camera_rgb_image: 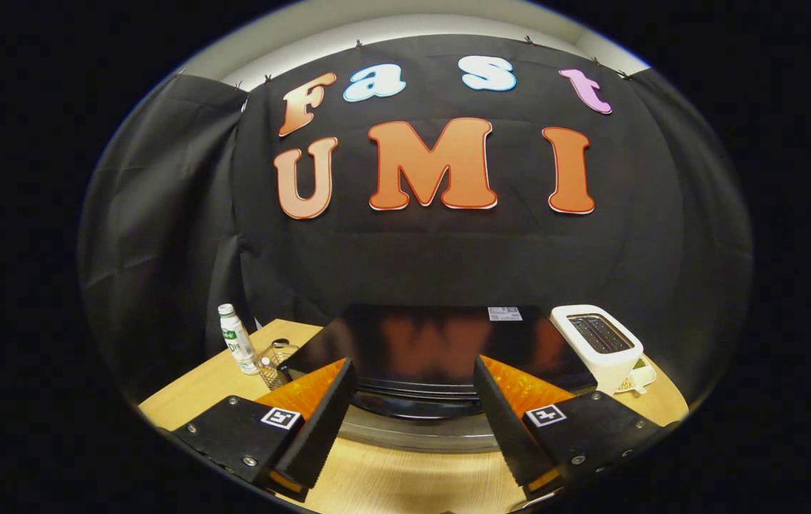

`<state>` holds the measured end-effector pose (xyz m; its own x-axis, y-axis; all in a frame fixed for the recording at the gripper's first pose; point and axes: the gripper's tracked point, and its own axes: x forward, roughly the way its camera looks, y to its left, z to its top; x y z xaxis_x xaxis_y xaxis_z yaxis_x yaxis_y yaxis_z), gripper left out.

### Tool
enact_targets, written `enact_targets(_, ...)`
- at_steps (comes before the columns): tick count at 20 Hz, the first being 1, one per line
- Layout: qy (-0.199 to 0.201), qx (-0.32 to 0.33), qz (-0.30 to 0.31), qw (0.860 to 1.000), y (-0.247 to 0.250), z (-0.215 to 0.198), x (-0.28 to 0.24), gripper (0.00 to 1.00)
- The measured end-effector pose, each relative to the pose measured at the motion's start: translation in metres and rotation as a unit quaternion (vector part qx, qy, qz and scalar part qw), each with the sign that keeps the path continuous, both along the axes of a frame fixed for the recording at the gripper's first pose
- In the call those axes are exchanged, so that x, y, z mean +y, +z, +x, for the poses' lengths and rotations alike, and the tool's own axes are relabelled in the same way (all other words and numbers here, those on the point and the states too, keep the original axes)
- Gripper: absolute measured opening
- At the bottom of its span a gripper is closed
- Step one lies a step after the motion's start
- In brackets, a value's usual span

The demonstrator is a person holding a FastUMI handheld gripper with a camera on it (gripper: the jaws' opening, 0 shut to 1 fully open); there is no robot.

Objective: Open the toaster oven, put the food inside, and close the toaster oven door.

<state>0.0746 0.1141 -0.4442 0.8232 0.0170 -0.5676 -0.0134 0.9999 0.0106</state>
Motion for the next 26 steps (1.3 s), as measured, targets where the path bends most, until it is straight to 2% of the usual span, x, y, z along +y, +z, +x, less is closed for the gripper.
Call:
enact_targets(5, -0.015, 0.018, -0.017, 1.000, -0.025, 0.000, -0.004, 0.99)
enact_targets(11, -0.029, -0.023, -0.002, 0.999, -0.024, -0.005, -0.004, 0.99)
enact_targets(19, 0.017, -0.032, -0.009, 0.999, -0.019, -0.070, 0.009, 0.97)
enact_targets(23, 0.054, 0.003, -0.002, 0.999, -0.034, -0.106, 0.017, 0.97)
enact_targets(26, 0.062, 0.024, 0.008, 0.998, -0.043, -0.124, 0.019, 0.97)
